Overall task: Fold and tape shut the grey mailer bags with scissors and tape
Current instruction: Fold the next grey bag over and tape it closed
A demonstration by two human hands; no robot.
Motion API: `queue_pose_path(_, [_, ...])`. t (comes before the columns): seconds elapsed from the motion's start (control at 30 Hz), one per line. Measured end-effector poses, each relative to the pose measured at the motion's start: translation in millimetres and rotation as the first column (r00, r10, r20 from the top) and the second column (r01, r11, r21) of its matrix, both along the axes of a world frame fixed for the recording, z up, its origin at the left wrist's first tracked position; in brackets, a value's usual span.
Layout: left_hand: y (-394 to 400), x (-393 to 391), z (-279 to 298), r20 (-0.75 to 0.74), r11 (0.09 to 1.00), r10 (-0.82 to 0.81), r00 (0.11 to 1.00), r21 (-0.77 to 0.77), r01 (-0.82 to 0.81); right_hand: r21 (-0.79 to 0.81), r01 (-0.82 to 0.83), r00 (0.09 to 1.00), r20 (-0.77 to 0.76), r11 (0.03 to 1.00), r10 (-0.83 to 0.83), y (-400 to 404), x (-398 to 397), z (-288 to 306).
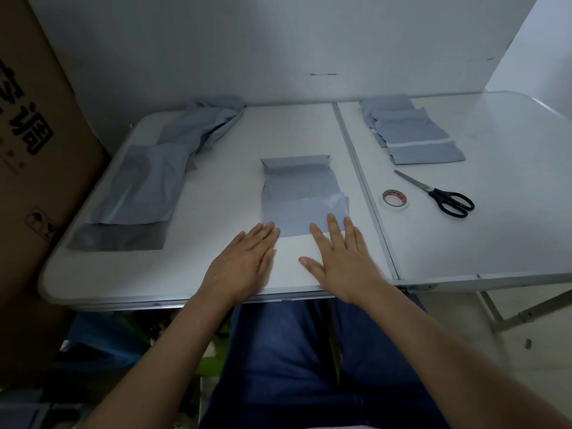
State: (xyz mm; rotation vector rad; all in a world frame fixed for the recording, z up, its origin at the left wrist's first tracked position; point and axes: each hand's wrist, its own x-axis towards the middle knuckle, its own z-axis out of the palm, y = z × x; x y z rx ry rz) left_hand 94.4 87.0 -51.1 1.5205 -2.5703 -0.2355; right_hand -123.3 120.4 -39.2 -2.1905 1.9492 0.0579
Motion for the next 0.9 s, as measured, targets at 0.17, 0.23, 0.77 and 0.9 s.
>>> queue_pose_path(0.17, [5.7, 10.3, 4.9, 0.062, 0.996, 0.081, 0.995, -0.045, -0.078, 0.0, -0.005, 1.0, 0.002, 1.0, 0.005, -0.2, -0.2, 0.0])
queue_pose_path(0.23, [5.9, 6.2, 10.2, 0.077, 0.986, 0.135, 0.988, -0.105, -0.127, 0.008, -0.011, 1.0, 0.002, 1.0, 0.011, -0.4, -0.4, 1.2])
queue_pose_path(0.77, [-39.1, -47.4, -2.0, -0.066, 0.998, 0.05, 0.997, -0.042, -0.053, -0.252, 0.01, 0.998, 0.059, 0.968, 0.005, -17.2, 15.7, 19.2])
queue_pose_path(0.9, [-37.1, -47.8, -1.6, -0.075, 0.998, 0.055, 0.996, -0.012, -0.056, -0.274, -0.001, 0.999, 0.037, 0.962, 0.012, -46.2, 29.3, 38.7])
